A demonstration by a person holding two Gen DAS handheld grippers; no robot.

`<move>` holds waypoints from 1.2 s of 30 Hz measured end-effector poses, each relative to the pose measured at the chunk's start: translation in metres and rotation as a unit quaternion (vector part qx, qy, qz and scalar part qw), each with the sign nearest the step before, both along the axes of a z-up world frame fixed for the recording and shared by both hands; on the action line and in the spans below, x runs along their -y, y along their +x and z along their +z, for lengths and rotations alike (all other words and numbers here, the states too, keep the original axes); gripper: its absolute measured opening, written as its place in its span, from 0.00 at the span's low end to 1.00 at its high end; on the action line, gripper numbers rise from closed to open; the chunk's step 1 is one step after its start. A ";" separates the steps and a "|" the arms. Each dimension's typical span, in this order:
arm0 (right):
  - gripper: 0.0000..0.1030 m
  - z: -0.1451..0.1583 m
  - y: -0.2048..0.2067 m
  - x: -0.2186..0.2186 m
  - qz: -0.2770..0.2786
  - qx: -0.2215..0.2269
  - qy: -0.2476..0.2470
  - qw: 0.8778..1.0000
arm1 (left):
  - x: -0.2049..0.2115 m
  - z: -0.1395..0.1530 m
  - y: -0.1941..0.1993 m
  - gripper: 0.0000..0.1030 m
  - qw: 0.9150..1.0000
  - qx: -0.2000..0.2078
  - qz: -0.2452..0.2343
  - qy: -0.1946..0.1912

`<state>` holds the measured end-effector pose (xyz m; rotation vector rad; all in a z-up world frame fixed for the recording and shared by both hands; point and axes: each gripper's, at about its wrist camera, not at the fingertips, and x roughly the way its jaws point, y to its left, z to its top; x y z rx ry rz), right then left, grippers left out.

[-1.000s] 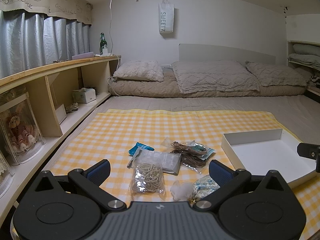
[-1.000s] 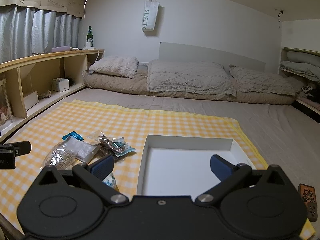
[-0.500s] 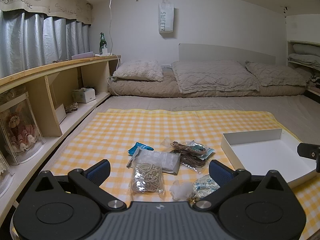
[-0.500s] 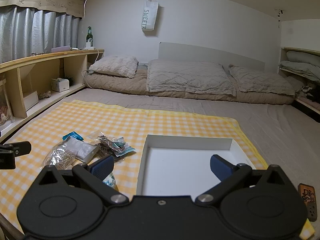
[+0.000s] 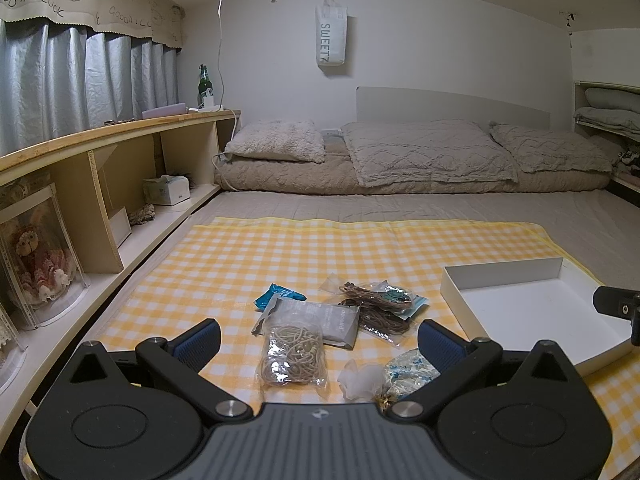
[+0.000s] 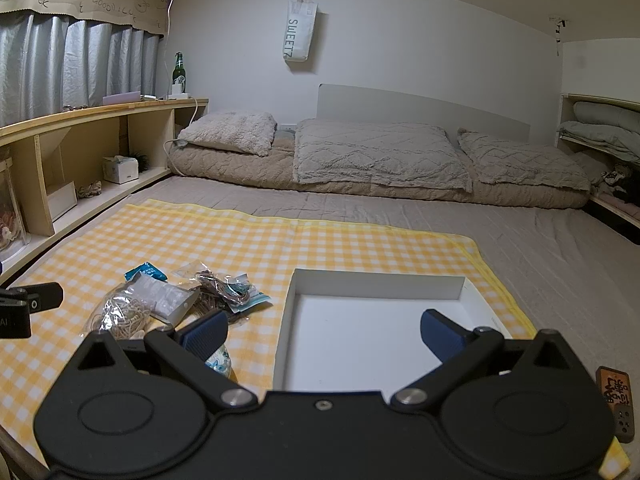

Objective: Organize soft objects

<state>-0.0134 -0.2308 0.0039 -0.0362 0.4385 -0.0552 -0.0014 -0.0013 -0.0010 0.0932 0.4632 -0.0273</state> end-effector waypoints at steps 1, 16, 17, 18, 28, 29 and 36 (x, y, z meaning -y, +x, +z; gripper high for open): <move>1.00 0.000 0.000 0.000 0.000 0.000 0.000 1.000 | 0.000 0.000 0.000 1.00 1.000 0.000 0.000 0.000; 1.00 0.000 -0.001 -0.001 0.000 0.000 -0.001 1.000 | 0.001 0.000 0.000 1.00 1.000 -0.001 0.000 0.000; 1.00 0.000 -0.001 -0.001 0.000 0.000 -0.001 1.000 | 0.001 0.000 0.000 1.00 1.000 -0.001 0.000 0.000; 1.00 0.000 -0.001 -0.001 0.000 0.000 -0.001 1.000 | 0.005 0.000 0.000 1.00 1.000 -0.001 0.000 0.001; 1.00 0.001 -0.005 -0.002 0.002 0.006 0.001 1.000 | 0.010 0.003 -0.004 1.00 1.000 0.006 -0.003 0.002; 1.00 0.002 -0.006 -0.002 0.003 0.007 0.002 1.000 | 0.011 0.003 -0.004 1.00 1.000 0.006 -0.003 0.003; 1.00 0.009 -0.007 -0.003 0.013 0.020 0.007 1.000 | 0.012 0.006 0.002 1.00 1.000 0.016 0.002 0.023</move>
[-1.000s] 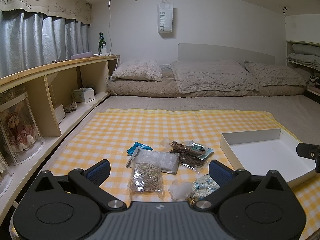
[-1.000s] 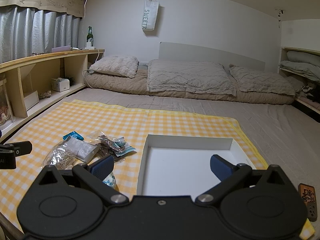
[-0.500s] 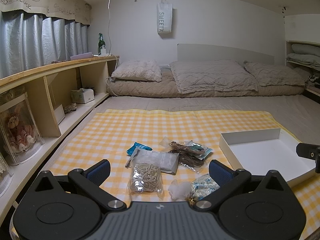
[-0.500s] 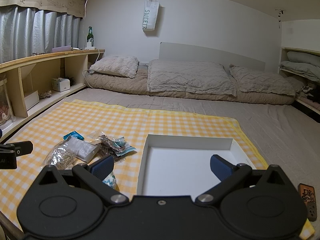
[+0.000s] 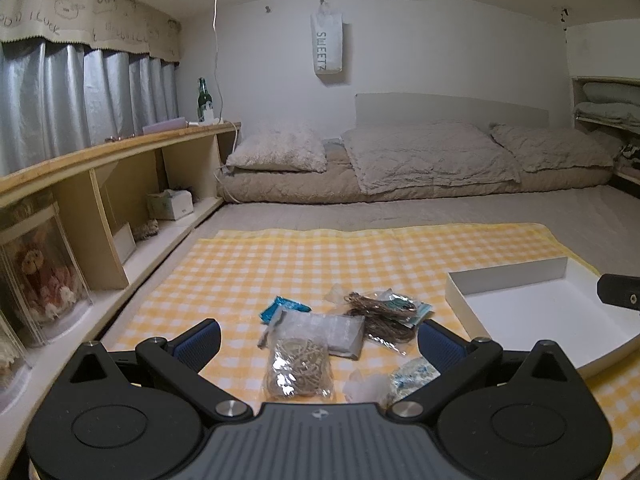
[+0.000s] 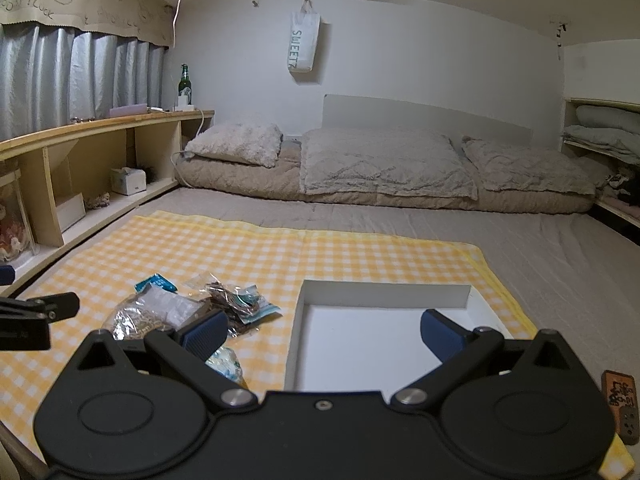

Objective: Organize soft objects

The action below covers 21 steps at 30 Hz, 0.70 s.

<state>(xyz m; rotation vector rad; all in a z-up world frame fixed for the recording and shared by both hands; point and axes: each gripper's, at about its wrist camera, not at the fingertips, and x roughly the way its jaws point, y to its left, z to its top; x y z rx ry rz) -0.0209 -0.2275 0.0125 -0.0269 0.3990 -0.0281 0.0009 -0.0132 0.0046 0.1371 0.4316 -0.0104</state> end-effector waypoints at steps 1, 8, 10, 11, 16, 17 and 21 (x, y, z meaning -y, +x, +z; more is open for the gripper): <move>1.00 0.002 0.001 -0.002 0.004 0.001 -0.001 1.000 | 0.000 0.002 0.001 1.00 1.000 0.004 0.002 0.003; 1.00 0.024 0.014 -0.008 0.028 0.018 -0.003 0.999 | -0.004 0.028 0.019 1.00 0.999 0.027 0.016 0.020; 1.00 0.033 0.020 -0.007 0.034 0.024 -0.004 0.999 | -0.007 0.036 0.029 1.00 0.999 0.030 0.020 0.026; 1.00 0.038 0.023 -0.007 0.036 0.027 -0.006 0.999 | -0.008 0.040 0.034 1.00 0.999 0.032 0.022 0.027; 1.00 0.061 0.042 -0.010 0.049 0.049 -0.020 0.997 | -0.012 0.059 0.058 1.00 0.998 0.048 0.031 0.014; 1.00 0.065 0.047 -0.011 0.052 0.052 -0.019 0.997 | -0.013 0.062 0.063 1.00 0.998 0.049 0.029 0.011; 1.00 0.081 0.067 -0.014 0.053 0.061 -0.013 0.997 | -0.011 0.064 0.084 1.00 0.999 0.045 0.015 -0.003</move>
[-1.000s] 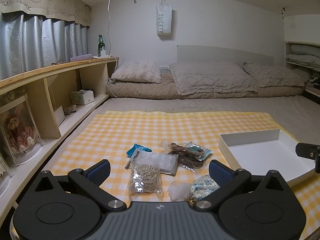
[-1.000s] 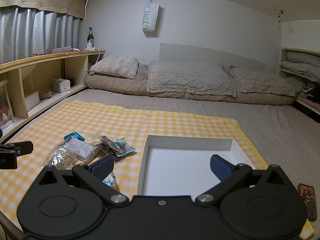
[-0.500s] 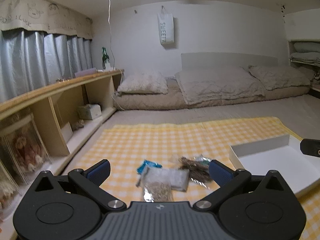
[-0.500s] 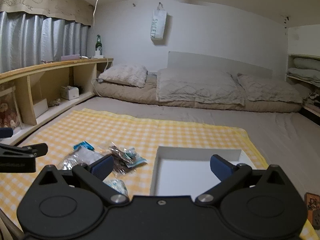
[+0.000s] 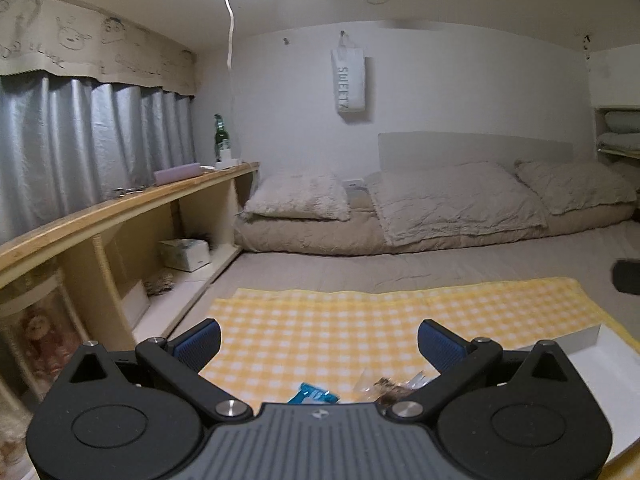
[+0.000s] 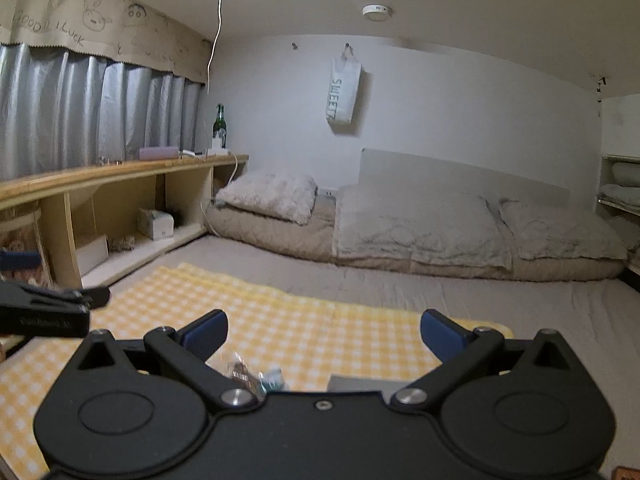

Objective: Organize soft objects
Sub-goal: 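Lower the left tool to the clear cord bag while the right tool lowers to the floral pouch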

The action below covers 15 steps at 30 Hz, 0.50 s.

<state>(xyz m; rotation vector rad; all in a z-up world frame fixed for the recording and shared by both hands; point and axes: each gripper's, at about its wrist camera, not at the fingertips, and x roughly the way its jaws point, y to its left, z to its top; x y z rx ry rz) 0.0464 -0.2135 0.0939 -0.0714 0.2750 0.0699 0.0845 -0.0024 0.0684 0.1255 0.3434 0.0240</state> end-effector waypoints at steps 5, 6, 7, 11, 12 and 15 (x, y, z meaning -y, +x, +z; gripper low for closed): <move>1.00 0.005 0.025 -0.007 0.019 -0.013 0.022 1.000 | -0.001 -0.014 0.028 1.00 1.000 -0.028 0.006 0.011; 1.00 0.003 0.030 -0.009 0.017 -0.022 0.024 0.999 | -0.003 -0.019 0.033 1.00 0.999 -0.038 0.008 0.010; 1.00 0.000 0.035 -0.012 0.014 -0.030 0.024 0.999 | -0.006 -0.024 0.037 1.00 0.999 -0.047 0.011 0.008; 1.00 -0.019 0.051 -0.023 0.020 -0.066 0.027 0.997 | -0.024 -0.048 0.055 1.00 0.994 -0.099 0.020 -0.037; 1.00 -0.027 0.054 -0.024 0.024 -0.070 0.027 0.997 | -0.030 -0.053 0.059 1.00 0.992 -0.116 0.021 -0.051; 1.00 -0.056 0.062 -0.028 0.035 -0.097 0.000 0.995 | -0.039 -0.064 0.068 1.00 0.987 -0.140 0.028 -0.067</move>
